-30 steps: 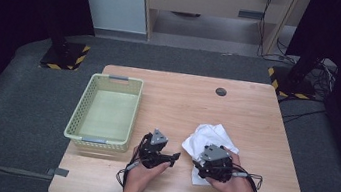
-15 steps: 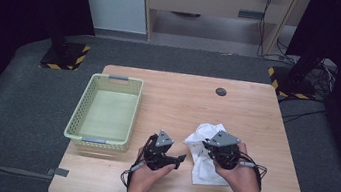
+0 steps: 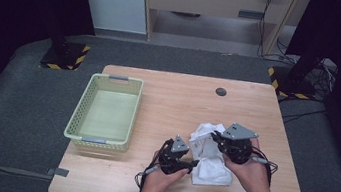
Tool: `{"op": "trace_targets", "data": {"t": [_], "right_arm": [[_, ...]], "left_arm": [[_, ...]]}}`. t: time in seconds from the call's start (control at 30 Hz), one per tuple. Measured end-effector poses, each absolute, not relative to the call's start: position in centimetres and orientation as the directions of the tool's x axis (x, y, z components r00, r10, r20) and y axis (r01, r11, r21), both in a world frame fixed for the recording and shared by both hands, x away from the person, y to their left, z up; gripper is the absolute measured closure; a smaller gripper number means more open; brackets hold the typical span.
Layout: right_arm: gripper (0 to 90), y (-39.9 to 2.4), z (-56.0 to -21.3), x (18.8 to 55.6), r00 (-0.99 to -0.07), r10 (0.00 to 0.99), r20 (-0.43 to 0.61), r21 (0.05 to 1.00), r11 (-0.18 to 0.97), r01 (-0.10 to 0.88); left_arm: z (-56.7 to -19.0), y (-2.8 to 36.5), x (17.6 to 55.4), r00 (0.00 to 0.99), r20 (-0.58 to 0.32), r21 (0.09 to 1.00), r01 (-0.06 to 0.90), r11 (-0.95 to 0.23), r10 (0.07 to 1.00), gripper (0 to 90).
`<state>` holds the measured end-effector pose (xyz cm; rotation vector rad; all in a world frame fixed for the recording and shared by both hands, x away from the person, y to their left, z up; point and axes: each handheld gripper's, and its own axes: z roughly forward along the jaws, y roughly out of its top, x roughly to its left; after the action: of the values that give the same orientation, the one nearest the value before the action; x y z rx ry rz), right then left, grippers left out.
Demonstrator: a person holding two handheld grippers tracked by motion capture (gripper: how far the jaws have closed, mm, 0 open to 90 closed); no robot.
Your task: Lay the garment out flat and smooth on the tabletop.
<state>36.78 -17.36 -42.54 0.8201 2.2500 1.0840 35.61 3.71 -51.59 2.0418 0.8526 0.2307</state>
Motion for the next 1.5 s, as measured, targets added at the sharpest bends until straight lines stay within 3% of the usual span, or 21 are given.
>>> {"op": "trace_targets", "data": {"t": [0.17, 0.33, 0.4, 0.57, 0.9, 0.97, 1.2, 1.37, 1.5], "right_arm": [[85.1, -17.5, -42.5, 36.4, -0.69, 0.701, -0.18, 0.82, 0.495, 0.289], [85.1, -17.7, -42.4, 36.0, -0.688, 0.701, -0.186, 0.819, 0.497, 0.285], [85.1, -17.8, -42.4, 35.9, -0.686, 0.703, -0.186, 0.819, 0.496, 0.287], [85.1, -18.4, -42.2, 35.8, -0.674, 0.717, -0.181, 0.826, 0.482, 0.291], [85.1, -20.4, -40.7, 35.2, -0.647, 0.747, -0.153, 0.847, 0.436, 0.303], [85.1, -20.9, -40.9, 35.0, -0.642, 0.752, -0.148, 0.844, 0.435, 0.314], [84.9, -24.3, -45.8, 35.3, -0.605, 0.787, -0.12, 0.783, 0.45, 0.43], [84.5, -25.9, -49.2, 35.7, -0.593, 0.802, -0.074, 0.748, 0.438, 0.499], [80.2, -26.6, -49.6, 35.6, -0.604, 0.794, -0.076, 0.745, 0.447, 0.495]], "left_arm": [[-52.1, 3.7, 36.3, 0.725, -0.213, 0.798, 0.516, -0.311, 0.655, 58.9], [-52.1, 4.0, 36.8, 0.715, -0.195, 0.81, 0.503, -0.301, 0.671, 80.1], [-52.1, 4.0, 37.0, 0.716, -0.231, 0.808, 0.519, -0.281, 0.659, 88.2], [-50.9, 4.2, 36.8, 0.73, -0.188, 0.819, 0.486, -0.306, 0.657, 89.1], [-44.5, 6.2, 36.2, 0.731, -0.171, 0.879, 0.416, -0.232, 0.66, 89.1], [-44.0, 5.8, 36.5, 0.743, -0.155, 0.87, 0.415, -0.266, 0.651, 89.0], [-46.7, 1.5, 38.6, 0.792, -0.167, 0.761, 0.482, -0.434, 0.587, 88.8], [-49.1, -0.7, 39.4, 0.794, -0.173, 0.719, 0.507, -0.476, 0.584, 88.8], [-49.7, -1.3, 39.3, 0.796, -0.166, 0.713, 0.504, -0.487, 0.582, 88.8]]}}
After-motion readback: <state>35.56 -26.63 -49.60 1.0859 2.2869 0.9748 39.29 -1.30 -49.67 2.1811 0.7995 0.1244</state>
